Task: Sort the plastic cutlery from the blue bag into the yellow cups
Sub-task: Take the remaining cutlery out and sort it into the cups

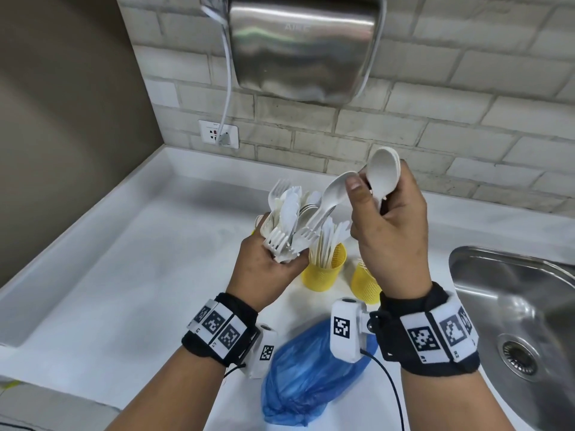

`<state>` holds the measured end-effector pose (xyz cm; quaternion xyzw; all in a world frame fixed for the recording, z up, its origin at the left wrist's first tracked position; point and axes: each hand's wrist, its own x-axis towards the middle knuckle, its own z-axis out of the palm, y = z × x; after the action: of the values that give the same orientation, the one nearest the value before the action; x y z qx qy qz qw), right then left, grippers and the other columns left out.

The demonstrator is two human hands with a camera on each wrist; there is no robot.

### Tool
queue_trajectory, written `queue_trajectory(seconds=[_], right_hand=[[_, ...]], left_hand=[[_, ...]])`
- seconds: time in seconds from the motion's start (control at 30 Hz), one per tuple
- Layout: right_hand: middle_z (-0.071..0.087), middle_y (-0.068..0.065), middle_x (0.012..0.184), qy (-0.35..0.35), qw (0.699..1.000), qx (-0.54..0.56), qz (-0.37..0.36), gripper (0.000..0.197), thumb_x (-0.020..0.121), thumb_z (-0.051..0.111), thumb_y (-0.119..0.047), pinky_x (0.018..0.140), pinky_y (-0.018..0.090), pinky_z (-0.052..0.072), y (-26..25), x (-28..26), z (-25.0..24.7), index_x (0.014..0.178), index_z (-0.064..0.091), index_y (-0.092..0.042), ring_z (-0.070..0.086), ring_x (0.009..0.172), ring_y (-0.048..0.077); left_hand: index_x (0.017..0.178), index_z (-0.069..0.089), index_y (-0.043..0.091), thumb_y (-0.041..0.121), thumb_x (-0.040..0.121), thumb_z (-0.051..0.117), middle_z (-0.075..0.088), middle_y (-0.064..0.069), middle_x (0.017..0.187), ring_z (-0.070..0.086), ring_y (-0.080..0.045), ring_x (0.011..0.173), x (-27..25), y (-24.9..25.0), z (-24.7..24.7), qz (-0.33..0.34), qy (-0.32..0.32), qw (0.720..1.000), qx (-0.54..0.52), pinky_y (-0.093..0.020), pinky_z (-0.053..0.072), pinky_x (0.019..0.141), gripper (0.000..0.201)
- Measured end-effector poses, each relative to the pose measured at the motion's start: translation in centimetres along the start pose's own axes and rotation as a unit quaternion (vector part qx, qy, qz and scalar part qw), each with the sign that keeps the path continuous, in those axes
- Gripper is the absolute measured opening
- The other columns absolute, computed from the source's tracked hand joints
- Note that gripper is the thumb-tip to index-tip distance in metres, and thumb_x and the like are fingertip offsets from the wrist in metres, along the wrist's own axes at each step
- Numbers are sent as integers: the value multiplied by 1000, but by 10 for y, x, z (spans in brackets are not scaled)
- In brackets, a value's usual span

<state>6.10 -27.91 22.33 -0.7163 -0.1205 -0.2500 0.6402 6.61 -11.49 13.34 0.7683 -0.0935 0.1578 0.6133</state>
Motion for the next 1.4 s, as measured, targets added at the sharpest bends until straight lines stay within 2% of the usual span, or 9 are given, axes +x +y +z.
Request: queue_trajectory(seconds=[0.13, 0.3, 0.43, 0.53, 0.77, 0.87, 1.0, 1.17, 1.4], right_hand=[[54, -15, 68, -47, 997, 38, 55, 13, 94, 69, -25, 58, 26, 39, 3, -5, 2, 95, 58, -20, 49, 57, 5], [69, 19, 91, -59, 996, 30, 51, 28, 89, 78, -31, 75, 53, 57, 7, -18, 9, 103, 68, -9, 69, 83, 37], [50, -13, 63, -25, 989, 123, 73, 11, 97, 68, -14, 52, 24, 35, -6, -21, 10, 91, 59, -13, 42, 52, 6], [44, -3, 66, 7, 968, 225, 111, 16, 106, 52, -13, 47, 28, 23, -15, -18, 10, 90, 50, -13, 27, 53, 14], [68, 12, 85, 135, 923, 335, 131, 20, 111, 39, -25, 70, 40, 54, -22, -14, 0, 110, 53, -12, 66, 79, 31], [61, 12, 74, 172, 905, 365, 131, 23, 112, 37, -30, 68, 43, 56, -27, -14, -6, 100, 51, -15, 66, 67, 33], [39, 3, 58, 191, 908, 358, 108, 28, 111, 37, -35, 50, 26, 41, -28, -17, -13, 95, 49, -15, 41, 44, 18], [28, 0, 60, 121, 948, 277, 96, 20, 106, 52, -25, 47, 22, 26, -26, -24, -15, 97, 57, -7, 25, 46, 12], [58, 16, 62, -18, 999, 15, 25, 11, 89, 74, -16, 58, 21, 45, -27, -36, -14, 80, 70, -16, 52, 57, 12]], left_hand=[[117, 72, 22, 19, 81, 83, 73, -3, 105, 72, -9, 97, -4, 7, -1, 11, -3, 1000, 1, -24, 56, 84, 37], [117, 68, 23, 39, 75, 76, 74, 2, 104, 73, -10, 96, -7, 12, -6, -3, -11, 1000, -1, -31, 59, 81, 45], [115, 70, 25, 27, 78, 77, 73, -1, 104, 72, -10, 94, -12, 12, -5, -3, -9, 1000, 10, -33, 59, 81, 38], [115, 70, 23, 22, 78, 77, 72, -2, 104, 72, -11, 93, -18, 12, -5, -1, -15, 1000, 15, -30, 58, 80, 38], [105, 69, 19, 16, 81, 79, 71, -2, 94, 69, -9, 84, -24, 14, -9, 1, -17, 1000, 21, -18, 52, 73, 27], [103, 69, 18, 11, 81, 80, 71, 3, 88, 68, -4, 78, -26, 16, -11, -5, -14, 1000, 20, -14, 49, 71, 26], [102, 67, 24, 10, 81, 80, 70, 9, 86, 67, 2, 77, -29, 20, -13, 0, -13, 1000, 12, -11, 48, 72, 28], [107, 68, 20, 9, 80, 81, 72, 7, 92, 69, -1, 83, -29, 20, -15, 4, -14, 1000, 5, -13, 50, 74, 32], [111, 68, 20, 20, 76, 81, 73, 3, 99, 71, -8, 89, -28, 15, -13, 2, -14, 1000, 5, -18, 52, 77, 37]])
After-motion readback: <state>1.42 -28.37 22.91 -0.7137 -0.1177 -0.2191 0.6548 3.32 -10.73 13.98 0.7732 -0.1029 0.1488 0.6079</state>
